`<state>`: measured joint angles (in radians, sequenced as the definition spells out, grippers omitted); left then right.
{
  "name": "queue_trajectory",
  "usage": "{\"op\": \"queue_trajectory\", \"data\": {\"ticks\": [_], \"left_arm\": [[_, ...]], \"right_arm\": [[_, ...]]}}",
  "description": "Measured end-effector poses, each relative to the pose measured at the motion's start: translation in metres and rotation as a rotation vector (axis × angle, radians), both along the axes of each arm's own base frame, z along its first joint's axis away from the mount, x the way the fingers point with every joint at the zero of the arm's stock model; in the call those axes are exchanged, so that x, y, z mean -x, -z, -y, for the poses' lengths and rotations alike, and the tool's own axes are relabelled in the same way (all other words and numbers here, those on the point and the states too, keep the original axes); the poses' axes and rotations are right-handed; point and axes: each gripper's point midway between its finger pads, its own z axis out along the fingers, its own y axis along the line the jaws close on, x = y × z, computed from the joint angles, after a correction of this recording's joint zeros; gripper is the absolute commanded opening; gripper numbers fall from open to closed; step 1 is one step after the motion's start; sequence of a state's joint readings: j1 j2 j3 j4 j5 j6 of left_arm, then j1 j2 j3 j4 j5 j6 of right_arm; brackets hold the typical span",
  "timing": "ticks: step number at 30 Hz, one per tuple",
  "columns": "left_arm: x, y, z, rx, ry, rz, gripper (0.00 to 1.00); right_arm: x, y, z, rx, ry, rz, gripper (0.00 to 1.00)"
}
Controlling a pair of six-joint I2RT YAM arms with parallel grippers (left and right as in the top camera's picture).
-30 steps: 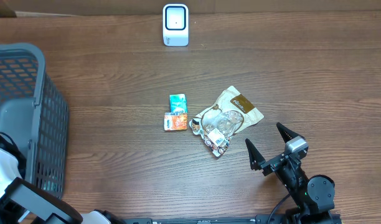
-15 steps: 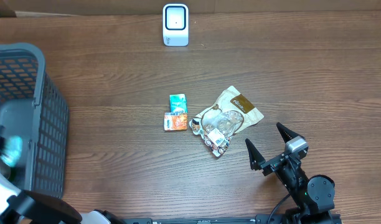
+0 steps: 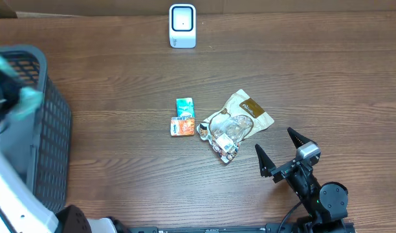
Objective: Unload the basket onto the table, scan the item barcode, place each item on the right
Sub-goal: 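Lift the wipes pack out of the basket and set it on the table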
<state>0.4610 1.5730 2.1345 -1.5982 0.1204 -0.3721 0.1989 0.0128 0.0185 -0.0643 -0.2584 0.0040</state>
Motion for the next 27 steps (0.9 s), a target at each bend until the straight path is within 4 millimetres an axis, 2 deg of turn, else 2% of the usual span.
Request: {"op": "queue_trajectory", "data": {"ticks": [3, 5, 7, 10, 14, 18, 19, 20, 21, 27], "left_arm": [[-0.012, 0.004, 0.049, -0.023, 0.171, -0.035, 0.04], [-0.017, 0.006, 0.075, -0.046, 0.258, -0.049, 0.04], [-0.019, 0.010, 0.097, -0.075, 0.331, -0.068, 0.04], [-0.021, 0.026, 0.119, -0.112, 0.405, -0.129, 0.04], [-0.027, 0.068, 0.132, -0.145, 0.457, -0.254, 0.04], [-0.049, 0.141, 0.146, -0.159, 0.504, -0.379, 0.04], [-0.053, 0.159, 0.149, -0.161, 0.513, -0.404, 0.04], [-0.054, 0.186, 0.153, -0.160, 0.528, -0.447, 0.04], [-0.055, 0.200, 0.155, -0.161, 0.535, -0.468, 0.04], [-0.059, 0.255, 0.162, -0.169, 0.582, -0.525, 0.05]], "right_arm": [[0.000, 0.000, 0.000, 0.000, 0.000, 0.000, 1.00], [0.000, 0.000, 0.000, 0.000, 0.000, 0.000, 1.00], [0.000, 0.000, 0.000, 0.000, 0.000, 0.000, 1.00], [0.000, 0.000, 0.000, 0.000, 0.000, 0.000, 1.00], [0.000, 0.000, 0.000, 0.000, 0.000, 0.000, 1.00], [0.000, 0.000, 0.000, 0.000, 0.000, -0.001, 1.00], [0.000, 0.000, 0.000, 0.000, 0.000, 0.000, 1.00], [0.000, 0.000, 0.000, 0.000, 0.000, -0.001, 1.00], [0.000, 0.000, 0.000, 0.000, 0.000, 0.000, 1.00], [0.000, 0.000, 0.000, 0.000, 0.000, 0.000, 1.00]]}}
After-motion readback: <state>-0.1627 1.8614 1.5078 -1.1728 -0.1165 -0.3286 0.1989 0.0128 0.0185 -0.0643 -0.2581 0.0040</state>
